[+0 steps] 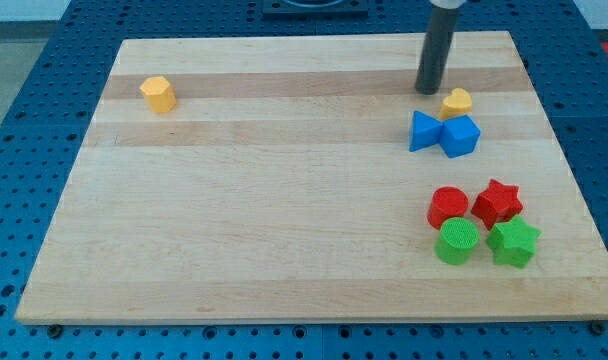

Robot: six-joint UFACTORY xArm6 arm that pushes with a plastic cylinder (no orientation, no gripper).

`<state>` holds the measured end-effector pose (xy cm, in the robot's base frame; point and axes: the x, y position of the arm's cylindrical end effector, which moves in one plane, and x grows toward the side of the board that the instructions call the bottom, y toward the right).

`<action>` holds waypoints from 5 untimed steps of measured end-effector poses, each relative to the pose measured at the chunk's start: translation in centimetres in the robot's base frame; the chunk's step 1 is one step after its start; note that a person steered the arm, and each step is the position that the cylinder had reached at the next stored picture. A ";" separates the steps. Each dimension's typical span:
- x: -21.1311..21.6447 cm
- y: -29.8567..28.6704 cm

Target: Move the hexagon into the triangle

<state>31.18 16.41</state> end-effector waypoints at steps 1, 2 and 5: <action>1.5 1.2; 2.7 1.2; -3.4 -13.5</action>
<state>27.73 2.94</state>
